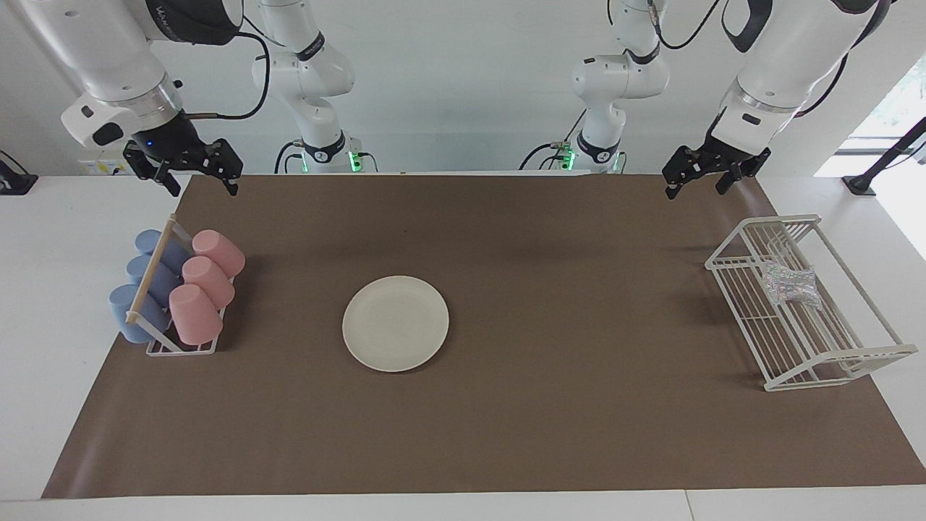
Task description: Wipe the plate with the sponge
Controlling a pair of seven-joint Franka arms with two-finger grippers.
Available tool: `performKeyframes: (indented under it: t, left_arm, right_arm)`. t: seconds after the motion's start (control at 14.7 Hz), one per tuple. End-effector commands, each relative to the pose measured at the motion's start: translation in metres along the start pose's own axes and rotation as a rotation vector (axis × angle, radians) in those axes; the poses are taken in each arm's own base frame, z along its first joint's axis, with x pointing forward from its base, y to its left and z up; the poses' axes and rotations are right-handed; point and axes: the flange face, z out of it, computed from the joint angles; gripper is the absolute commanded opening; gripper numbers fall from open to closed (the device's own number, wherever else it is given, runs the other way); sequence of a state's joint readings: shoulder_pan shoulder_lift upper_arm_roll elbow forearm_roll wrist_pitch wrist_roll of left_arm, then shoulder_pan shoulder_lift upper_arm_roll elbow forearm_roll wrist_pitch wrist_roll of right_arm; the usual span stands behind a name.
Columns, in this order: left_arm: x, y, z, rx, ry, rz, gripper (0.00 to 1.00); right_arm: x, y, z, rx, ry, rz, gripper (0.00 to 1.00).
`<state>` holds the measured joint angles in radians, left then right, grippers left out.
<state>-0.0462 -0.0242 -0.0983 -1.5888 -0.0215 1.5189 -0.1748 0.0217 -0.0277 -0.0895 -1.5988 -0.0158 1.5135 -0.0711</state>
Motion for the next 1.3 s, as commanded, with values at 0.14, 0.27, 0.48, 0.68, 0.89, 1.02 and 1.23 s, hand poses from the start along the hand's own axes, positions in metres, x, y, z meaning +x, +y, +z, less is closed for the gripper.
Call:
performKeyframes:
  t: [0.14,0.27,0.48,0.68,0.89,1.02,1.23]
  left_arm:
    - [0.002,-0.003,-0.001,-0.015,0.011,-0.014,1.0]
    - [0.002,-0.003,-0.001,-0.015,0.013,-0.014,1.0]
    - [-0.001,-0.004,0.004,-0.011,0.003,-0.017,1.0]
    - [-0.001,-0.013,0.019,0.037,0.033,-0.056,1.0]
    - [0.016,-0.014,0.05,0.208,0.047,-0.062,1.0]
    - [0.029,-0.019,0.072,0.289,0.052,-0.044,1.0]
    - [0.064,-0.011,0.13,0.556,0.044,0.053,1.0]
  right_arm:
    - [-0.003,0.0,-0.002,-0.004,0.013,-0.013,1.0]
    - [-0.003,0.0,-0.002,-0.004,0.013,-0.013,1.0]
    - [-0.003,0.001,-0.002,-0.004,0.013,-0.012,1.0]
    - [-0.003,-0.001,-0.003,-0.006,0.013,0.017,1.0]
    - [-0.005,-0.005,-0.003,-0.004,0.002,0.05,1.0]
    - [-0.008,-0.005,-0.002,-0.004,-0.017,0.135,1.0]
    - [-0.012,-0.007,-0.002,-0.007,-0.034,0.327,1.0]
